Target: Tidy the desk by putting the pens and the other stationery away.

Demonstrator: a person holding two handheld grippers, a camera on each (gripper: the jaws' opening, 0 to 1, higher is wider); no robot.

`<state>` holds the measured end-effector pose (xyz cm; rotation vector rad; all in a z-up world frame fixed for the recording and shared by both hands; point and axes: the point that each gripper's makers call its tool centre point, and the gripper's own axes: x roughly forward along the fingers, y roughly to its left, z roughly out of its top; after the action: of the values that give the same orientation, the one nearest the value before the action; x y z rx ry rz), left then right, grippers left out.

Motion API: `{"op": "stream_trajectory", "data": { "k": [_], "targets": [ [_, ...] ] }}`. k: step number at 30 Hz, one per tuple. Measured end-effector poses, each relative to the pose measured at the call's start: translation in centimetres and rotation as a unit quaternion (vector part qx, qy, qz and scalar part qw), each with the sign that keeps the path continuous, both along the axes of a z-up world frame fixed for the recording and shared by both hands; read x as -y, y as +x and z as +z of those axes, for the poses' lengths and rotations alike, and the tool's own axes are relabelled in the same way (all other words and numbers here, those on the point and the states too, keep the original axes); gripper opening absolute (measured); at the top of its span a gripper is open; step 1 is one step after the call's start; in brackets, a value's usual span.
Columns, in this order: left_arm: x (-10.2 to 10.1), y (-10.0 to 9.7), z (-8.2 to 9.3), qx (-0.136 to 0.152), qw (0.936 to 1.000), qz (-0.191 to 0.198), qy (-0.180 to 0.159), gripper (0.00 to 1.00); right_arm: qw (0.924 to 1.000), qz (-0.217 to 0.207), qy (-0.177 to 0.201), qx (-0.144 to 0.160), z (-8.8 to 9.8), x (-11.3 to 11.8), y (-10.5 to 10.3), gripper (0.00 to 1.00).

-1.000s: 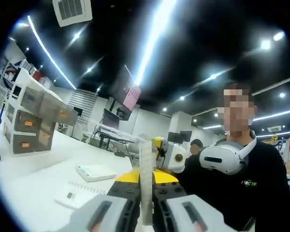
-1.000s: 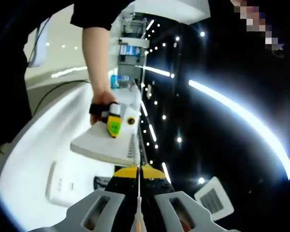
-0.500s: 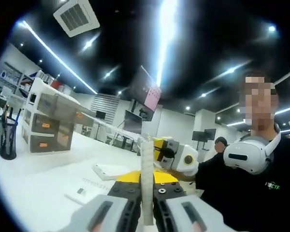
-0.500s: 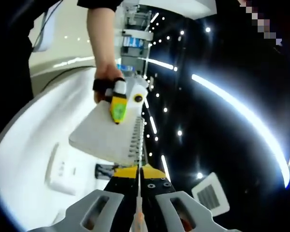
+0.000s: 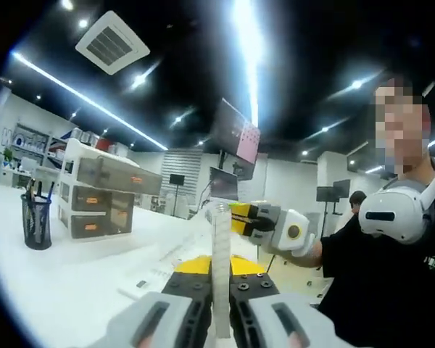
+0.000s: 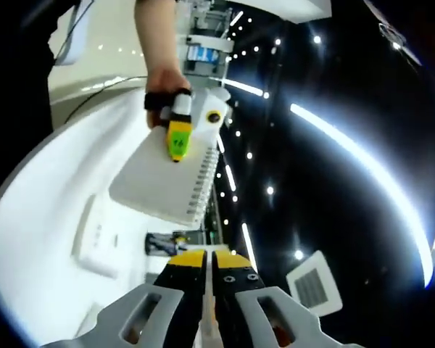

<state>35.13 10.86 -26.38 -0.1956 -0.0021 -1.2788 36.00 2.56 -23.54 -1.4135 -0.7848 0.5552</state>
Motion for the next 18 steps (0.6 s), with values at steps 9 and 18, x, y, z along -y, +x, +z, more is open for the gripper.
{"op": "stream_trajectory", "data": {
  "k": [9,18],
  "targets": [
    [-0.7,-0.1,0.6,0.009,0.9994,0.026,-0.023,0.07,0.9841,0.004,0.121,-0.130,-0.3,2.8,0.3,0.03],
    [-1.0,-1.7,2.4,0.018,0.9976,0.016,-0.065,0.07,0.8907,0.055,0.283,-0.352,-2.5,3.7,-0.5,0.12]
  ]
}}
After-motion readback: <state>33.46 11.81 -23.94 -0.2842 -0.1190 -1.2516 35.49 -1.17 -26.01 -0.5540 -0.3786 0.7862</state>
